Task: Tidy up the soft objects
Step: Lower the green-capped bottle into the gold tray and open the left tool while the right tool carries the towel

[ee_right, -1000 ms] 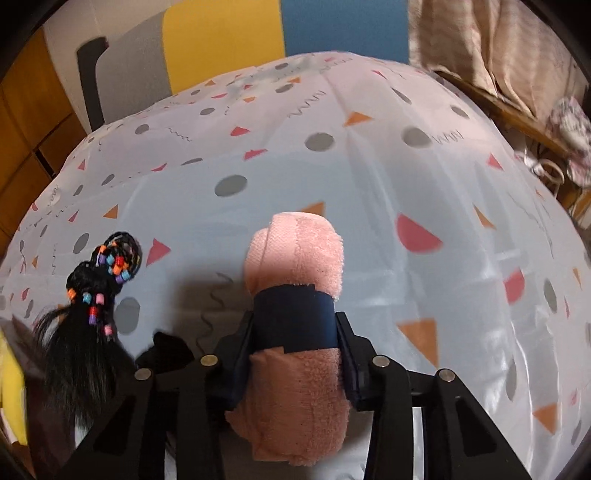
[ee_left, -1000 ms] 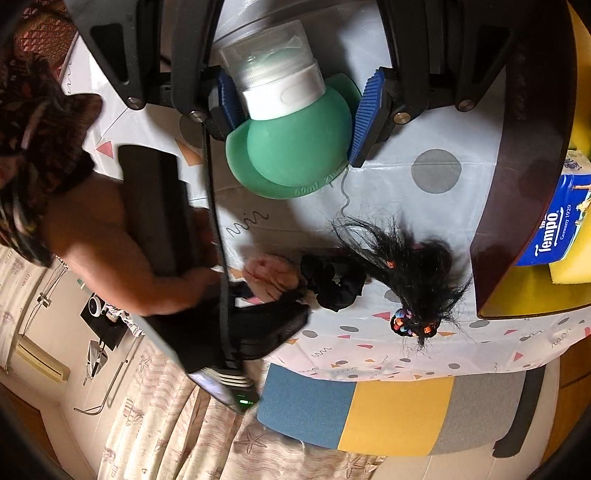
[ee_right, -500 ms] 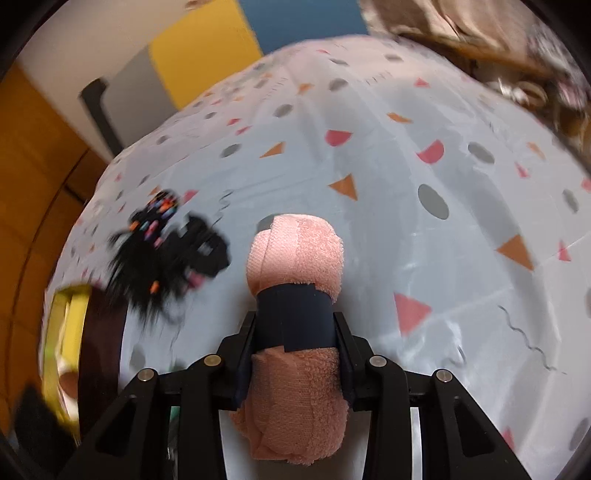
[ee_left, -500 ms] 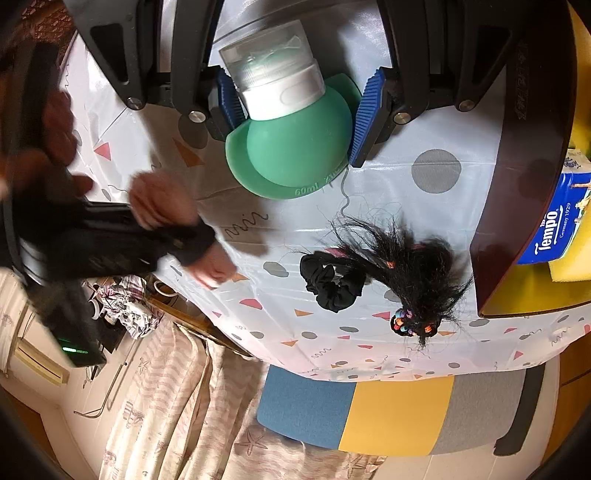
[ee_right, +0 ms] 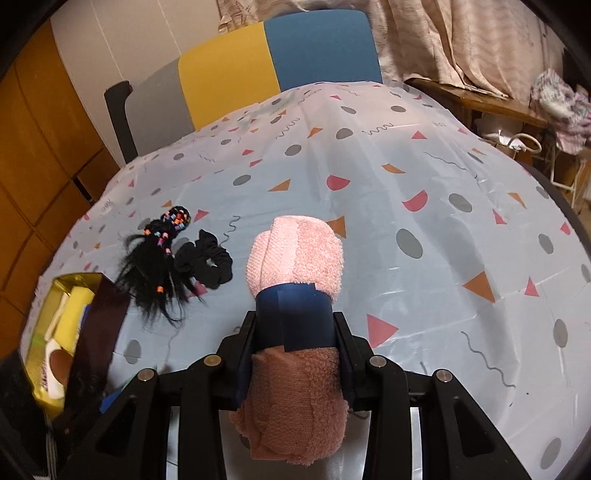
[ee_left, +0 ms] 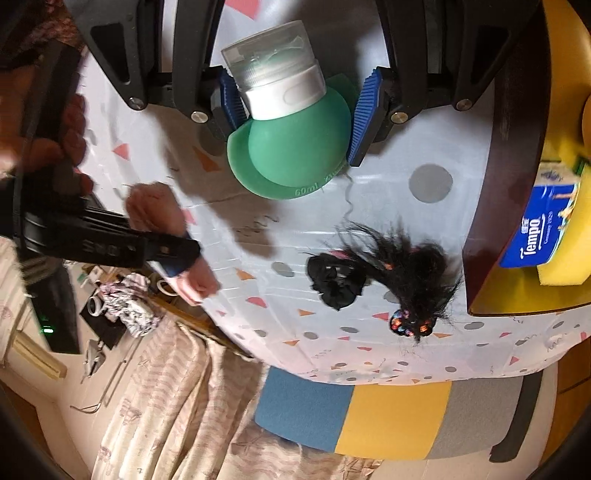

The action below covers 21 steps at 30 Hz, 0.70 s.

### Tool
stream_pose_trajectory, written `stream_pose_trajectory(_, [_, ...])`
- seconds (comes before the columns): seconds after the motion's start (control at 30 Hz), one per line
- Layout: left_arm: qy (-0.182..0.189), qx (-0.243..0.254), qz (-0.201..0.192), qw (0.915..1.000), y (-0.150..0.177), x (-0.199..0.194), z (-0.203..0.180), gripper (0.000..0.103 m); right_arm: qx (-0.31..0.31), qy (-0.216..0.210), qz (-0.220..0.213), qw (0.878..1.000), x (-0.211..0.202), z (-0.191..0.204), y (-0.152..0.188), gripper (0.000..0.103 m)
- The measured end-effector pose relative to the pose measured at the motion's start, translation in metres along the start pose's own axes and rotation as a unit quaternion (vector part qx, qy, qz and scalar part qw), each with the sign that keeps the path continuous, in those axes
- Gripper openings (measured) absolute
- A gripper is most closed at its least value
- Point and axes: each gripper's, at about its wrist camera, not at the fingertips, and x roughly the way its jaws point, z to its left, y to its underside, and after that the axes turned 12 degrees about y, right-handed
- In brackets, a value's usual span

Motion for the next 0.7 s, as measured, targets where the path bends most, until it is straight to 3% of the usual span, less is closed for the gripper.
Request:
stream_pose_trajectory(0.33, [0.052, 0.046, -0.025, 0.9972, 0.003, -0.047, -0.043, 0.052, -0.005, 0.009, -0.002, 1.0, -0.001, 0.001, 0.002, 0.039])
stream_pose_trajectory(0.5, [0.051, 0.067, -0.034, 0.9959, 0.004, -0.076, -0.048, 0.052, 0.003, 0.009, -0.001, 1.0, -0.002, -0.002, 0.002, 0.039])
stream_pose_trajectory(0.7, [0.038, 0.045, -0.027, 0.9979, 0.009, -0.108, -0.024, 0.052, -0.005, 0.014, -0.005, 1.0, -0.004, 0.001, 0.003, 0.039])
